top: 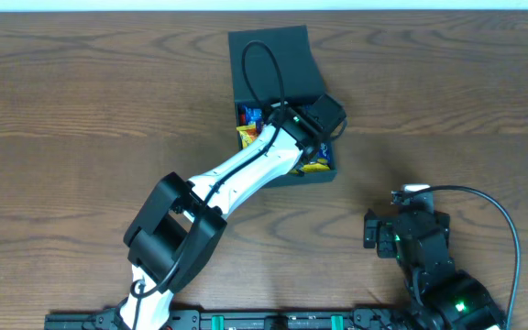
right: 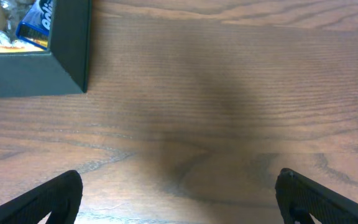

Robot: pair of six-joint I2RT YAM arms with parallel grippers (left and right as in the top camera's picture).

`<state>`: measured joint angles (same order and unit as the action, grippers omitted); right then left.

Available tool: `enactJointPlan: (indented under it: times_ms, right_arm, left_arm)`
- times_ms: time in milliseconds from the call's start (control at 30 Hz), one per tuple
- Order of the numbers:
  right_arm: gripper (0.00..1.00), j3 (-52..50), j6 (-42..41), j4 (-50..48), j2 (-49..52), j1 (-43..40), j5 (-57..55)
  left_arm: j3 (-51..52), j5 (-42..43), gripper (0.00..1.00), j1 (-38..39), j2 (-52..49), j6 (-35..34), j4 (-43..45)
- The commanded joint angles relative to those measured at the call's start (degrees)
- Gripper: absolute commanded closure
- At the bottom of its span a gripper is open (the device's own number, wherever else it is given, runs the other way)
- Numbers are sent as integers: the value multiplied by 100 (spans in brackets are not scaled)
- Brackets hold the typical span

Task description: Pack container

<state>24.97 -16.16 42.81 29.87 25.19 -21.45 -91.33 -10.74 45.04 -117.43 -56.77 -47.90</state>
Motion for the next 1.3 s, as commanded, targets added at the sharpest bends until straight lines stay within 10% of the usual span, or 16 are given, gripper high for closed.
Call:
enactJointPlan:
  times_ms: [0,300,1000,1267]
  right_arm:
    - [1,-31,-96,13,-24,-46,-63]
    - [1,-31,-96,13,-24,-46,-61]
    - [1,-31,-96,13,-24,-46,-63]
    - [1,-31,-96,13,-24,-46,-61]
  left_arm:
    - [92,-33,61,22,52,-26,22]
    - [92,-35,33,26,52,-22,46]
    - [68,-175,23,155,1075,931,118]
    - [68,-612,12,221,2046,2302,-348]
